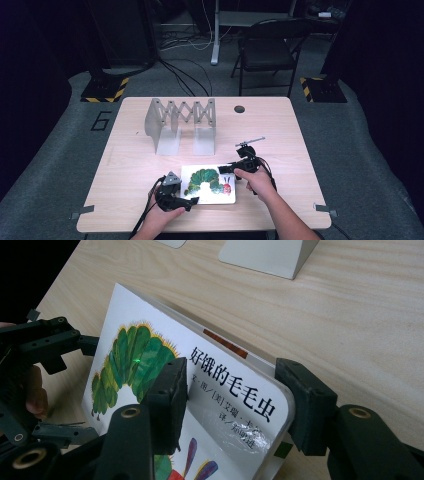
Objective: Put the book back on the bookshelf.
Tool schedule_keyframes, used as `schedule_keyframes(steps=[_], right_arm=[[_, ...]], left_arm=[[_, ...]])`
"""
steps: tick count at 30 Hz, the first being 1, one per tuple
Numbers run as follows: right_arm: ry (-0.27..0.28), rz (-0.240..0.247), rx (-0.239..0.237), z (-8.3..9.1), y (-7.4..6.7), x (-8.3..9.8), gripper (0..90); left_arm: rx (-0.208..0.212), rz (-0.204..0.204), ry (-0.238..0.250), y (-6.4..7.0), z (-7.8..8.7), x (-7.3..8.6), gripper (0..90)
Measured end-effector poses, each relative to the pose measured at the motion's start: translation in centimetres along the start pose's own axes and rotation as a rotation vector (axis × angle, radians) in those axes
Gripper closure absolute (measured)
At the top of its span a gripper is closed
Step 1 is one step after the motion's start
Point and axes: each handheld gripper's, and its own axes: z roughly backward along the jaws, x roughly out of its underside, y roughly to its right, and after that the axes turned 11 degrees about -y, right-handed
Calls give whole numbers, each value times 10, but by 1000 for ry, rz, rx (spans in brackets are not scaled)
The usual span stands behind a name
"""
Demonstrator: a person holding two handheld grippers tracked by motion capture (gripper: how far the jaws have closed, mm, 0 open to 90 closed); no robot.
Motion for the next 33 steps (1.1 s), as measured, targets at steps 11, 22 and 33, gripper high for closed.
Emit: schedule_keyframes(steps=[11,22,33], right_arm=[[4,1,-3,1,-3,0,467],[9,20,-2,-1,-5,0,432],[25,28,20,0,-13,-1,463]], left_arm=[[10,21,0,-2,4,0,150],[12,42,10,-5,7,0,197],[12,67,24,-9,13,0,257]])
